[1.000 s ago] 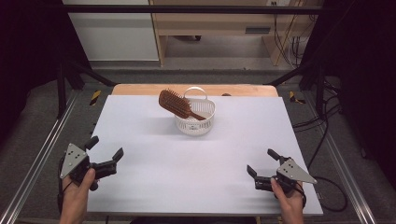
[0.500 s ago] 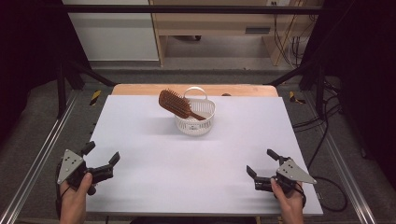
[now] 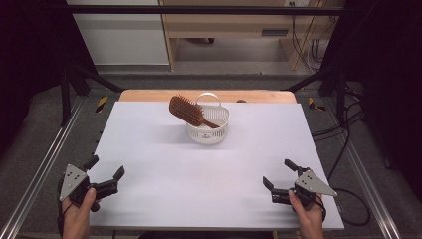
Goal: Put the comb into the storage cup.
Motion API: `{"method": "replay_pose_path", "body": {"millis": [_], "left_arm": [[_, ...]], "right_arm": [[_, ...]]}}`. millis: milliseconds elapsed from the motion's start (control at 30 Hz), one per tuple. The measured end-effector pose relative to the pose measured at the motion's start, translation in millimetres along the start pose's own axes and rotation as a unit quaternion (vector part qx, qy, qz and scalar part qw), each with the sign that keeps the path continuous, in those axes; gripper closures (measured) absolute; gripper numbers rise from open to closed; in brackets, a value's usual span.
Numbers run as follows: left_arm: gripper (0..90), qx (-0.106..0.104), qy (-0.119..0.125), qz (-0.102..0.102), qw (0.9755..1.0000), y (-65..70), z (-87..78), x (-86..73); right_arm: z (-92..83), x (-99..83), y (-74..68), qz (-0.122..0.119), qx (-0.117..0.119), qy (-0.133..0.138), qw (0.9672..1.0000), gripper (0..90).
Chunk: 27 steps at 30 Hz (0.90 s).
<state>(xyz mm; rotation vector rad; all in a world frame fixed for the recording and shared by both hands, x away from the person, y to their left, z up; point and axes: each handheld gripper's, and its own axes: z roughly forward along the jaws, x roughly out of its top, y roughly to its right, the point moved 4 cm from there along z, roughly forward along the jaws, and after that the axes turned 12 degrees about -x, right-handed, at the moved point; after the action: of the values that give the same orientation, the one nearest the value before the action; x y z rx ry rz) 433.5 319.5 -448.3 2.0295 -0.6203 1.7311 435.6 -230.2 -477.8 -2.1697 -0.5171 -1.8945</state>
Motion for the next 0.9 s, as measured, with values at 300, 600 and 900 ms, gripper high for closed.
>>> {"method": "replay_pose_path", "body": {"millis": [300,600,900], "left_arm": [[2.3,-0.004,0.003,0.000,1.0000,3.7,-2.4,-7.5],[2.3,-0.008,0.002,-0.002,1.0000,7.7,-0.2,-15.1],[2.3,-0.016,0.005,-0.002,0.9998,13.9,1.6,-22.4]], "right_arm": [[0.3,-0.7,-0.4,-0.001,0.001,-0.003,1.0000,3.2],[0.6,-1.1,-0.5,0.000,0.003,-0.003,1.0000,3.2],[0.7,-1.5,-1.1,0.001,0.006,-0.002,1.0000,3.2]]}}
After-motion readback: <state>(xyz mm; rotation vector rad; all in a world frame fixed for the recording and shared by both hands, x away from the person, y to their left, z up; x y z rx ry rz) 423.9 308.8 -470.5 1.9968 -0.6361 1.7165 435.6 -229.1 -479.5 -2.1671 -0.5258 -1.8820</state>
